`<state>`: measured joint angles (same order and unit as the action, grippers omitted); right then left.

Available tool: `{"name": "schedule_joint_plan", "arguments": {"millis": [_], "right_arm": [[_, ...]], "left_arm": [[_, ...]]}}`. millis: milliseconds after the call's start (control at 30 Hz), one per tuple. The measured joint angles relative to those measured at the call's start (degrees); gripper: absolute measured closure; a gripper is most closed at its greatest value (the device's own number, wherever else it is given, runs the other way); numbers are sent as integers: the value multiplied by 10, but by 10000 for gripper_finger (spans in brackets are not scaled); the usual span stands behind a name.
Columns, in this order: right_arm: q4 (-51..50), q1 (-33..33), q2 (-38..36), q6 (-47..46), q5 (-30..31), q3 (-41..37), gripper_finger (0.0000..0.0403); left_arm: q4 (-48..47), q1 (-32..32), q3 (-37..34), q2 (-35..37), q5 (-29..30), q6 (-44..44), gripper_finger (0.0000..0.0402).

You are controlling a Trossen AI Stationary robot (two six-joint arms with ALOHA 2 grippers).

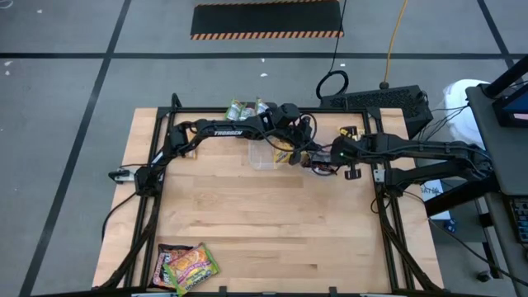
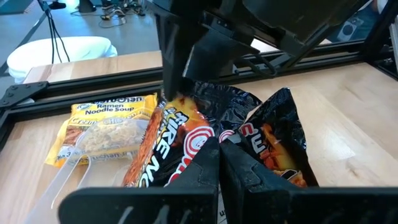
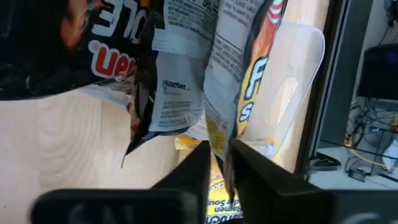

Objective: Sort Maruchan noodles
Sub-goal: Put the black noodle pack into the right transparent bin

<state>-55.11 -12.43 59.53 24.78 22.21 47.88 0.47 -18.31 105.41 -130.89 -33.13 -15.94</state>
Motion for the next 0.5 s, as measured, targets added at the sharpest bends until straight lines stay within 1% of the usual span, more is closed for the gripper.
{"name": "schedule_joint_plan", "arguments": {"millis": [100, 133, 333, 500], "right_arm": [[0, 0, 0, 2, -1, 0, 384], [0, 0, 0, 2, -1, 0, 393], [-6, 0, 0, 11, -1, 1, 402], [-15, 0, 0, 14, -1, 24, 402]], "left_arm": [[0, 0, 0, 0, -1, 0, 401], [0, 0, 0, 0, -1, 0, 401], [0, 0, 0, 0, -1, 0, 401], [1, -1, 0, 0, -2, 0, 402]]}}
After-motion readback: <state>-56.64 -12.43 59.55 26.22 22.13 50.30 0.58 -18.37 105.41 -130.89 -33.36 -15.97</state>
